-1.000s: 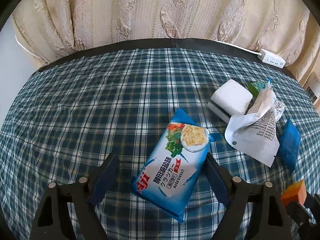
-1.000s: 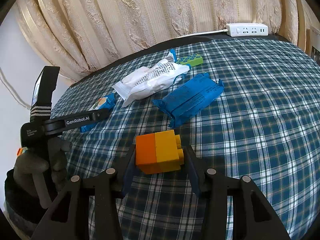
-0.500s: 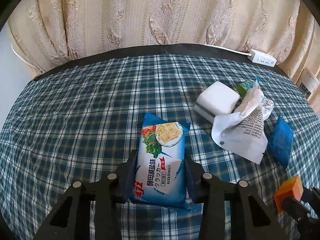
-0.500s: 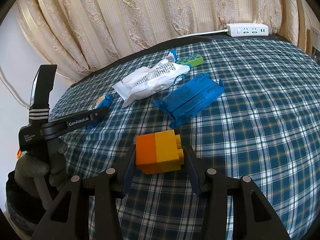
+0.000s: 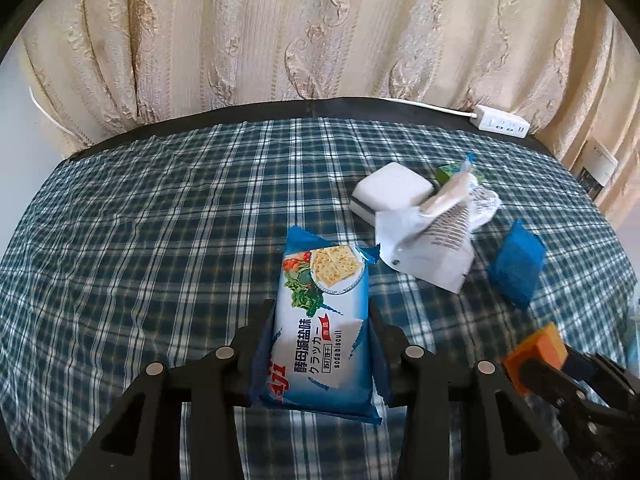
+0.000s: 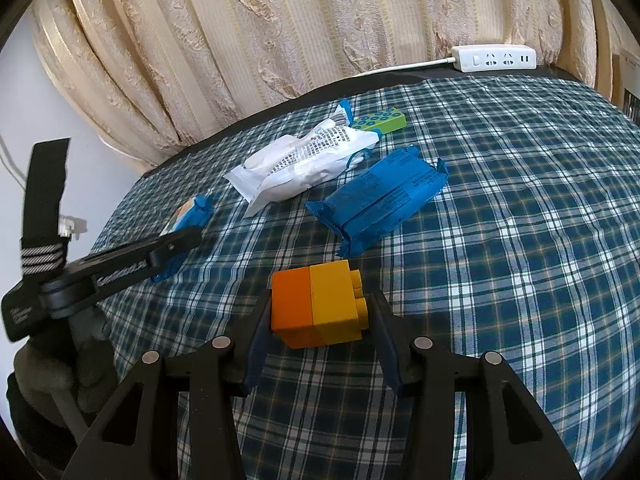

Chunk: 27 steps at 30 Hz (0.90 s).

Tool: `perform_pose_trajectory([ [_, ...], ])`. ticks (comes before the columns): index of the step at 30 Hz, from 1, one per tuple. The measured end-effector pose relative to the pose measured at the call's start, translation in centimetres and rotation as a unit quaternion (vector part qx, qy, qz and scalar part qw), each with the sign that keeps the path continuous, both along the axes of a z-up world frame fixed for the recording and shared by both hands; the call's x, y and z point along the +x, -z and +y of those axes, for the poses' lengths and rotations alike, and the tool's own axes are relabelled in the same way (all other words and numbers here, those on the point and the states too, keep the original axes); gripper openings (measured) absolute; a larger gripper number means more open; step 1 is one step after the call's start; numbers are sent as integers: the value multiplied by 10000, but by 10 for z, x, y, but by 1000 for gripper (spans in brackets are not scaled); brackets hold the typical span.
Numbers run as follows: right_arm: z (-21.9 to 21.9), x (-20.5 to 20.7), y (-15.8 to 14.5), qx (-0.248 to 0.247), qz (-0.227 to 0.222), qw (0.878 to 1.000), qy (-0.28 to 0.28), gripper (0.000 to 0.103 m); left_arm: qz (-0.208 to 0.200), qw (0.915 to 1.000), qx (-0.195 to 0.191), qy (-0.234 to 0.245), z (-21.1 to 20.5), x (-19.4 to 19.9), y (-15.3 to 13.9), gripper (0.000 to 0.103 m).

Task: Organize objects
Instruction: 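Carry the toy block into the clear bowl and open the right tool while the left carries the cracker packet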

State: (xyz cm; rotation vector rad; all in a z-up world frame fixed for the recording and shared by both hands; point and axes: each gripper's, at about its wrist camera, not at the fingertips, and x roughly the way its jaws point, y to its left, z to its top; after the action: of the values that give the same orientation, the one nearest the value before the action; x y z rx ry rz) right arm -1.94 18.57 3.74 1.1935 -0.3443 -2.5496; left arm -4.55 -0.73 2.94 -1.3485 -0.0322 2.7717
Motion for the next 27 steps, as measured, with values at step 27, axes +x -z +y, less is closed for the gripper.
perform_pose_trajectory([
  [27,33,22,-15,-251,43,9987,435,45,11,9992,164,358,25,43,-4,44],
])
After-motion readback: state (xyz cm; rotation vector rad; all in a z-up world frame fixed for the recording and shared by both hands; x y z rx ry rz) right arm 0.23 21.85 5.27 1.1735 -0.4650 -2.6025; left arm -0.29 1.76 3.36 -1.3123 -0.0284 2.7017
